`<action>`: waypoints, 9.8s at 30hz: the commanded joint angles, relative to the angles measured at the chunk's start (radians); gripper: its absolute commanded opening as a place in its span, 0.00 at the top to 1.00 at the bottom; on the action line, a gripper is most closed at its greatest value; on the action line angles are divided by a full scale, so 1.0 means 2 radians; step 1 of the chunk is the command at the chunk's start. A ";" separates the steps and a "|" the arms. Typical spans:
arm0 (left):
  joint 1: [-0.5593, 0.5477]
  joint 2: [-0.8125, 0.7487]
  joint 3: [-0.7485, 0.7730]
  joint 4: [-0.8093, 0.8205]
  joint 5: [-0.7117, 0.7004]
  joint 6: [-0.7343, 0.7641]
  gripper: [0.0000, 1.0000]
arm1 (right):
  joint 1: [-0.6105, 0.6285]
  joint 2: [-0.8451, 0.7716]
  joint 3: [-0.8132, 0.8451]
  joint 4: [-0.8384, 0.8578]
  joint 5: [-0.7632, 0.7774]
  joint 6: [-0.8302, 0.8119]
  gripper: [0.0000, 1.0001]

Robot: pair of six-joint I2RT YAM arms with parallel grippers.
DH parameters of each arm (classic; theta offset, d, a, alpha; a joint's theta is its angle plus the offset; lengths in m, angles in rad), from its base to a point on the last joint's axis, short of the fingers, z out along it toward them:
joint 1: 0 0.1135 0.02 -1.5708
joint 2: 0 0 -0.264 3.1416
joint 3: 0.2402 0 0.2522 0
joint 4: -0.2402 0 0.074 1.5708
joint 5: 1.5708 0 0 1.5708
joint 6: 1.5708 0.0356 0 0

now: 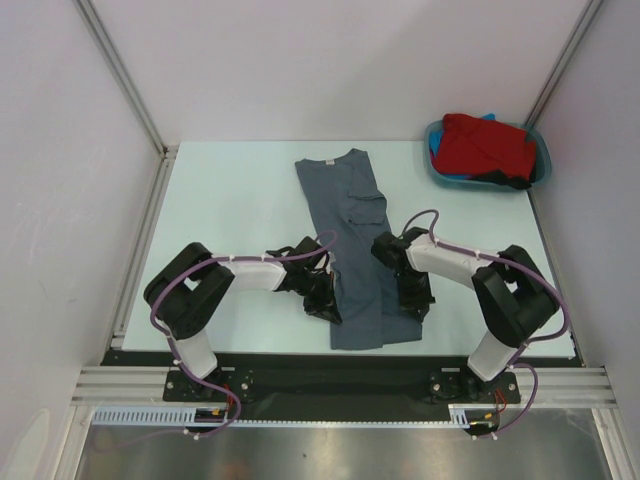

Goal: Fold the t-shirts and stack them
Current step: Fold the tshirt

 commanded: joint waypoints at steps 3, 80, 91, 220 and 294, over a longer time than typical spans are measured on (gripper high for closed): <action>-0.005 0.012 0.007 -0.004 -0.012 0.012 0.99 | -0.006 -0.036 0.039 -0.044 0.045 0.012 0.74; 0.115 0.325 0.651 -0.376 -0.353 0.220 1.00 | -0.088 0.054 0.258 -0.013 -0.138 -0.061 0.61; 0.138 0.336 0.661 -0.359 -0.298 0.226 0.99 | -0.088 0.059 0.258 -0.016 -0.143 -0.055 0.61; 0.135 -0.199 -0.037 0.024 -0.023 -0.011 0.80 | -0.145 -0.125 -0.040 0.085 -0.210 0.005 0.30; 0.017 -0.244 -0.214 0.131 0.027 -0.166 1.00 | -0.158 -0.135 -0.089 0.034 -0.324 -0.049 1.00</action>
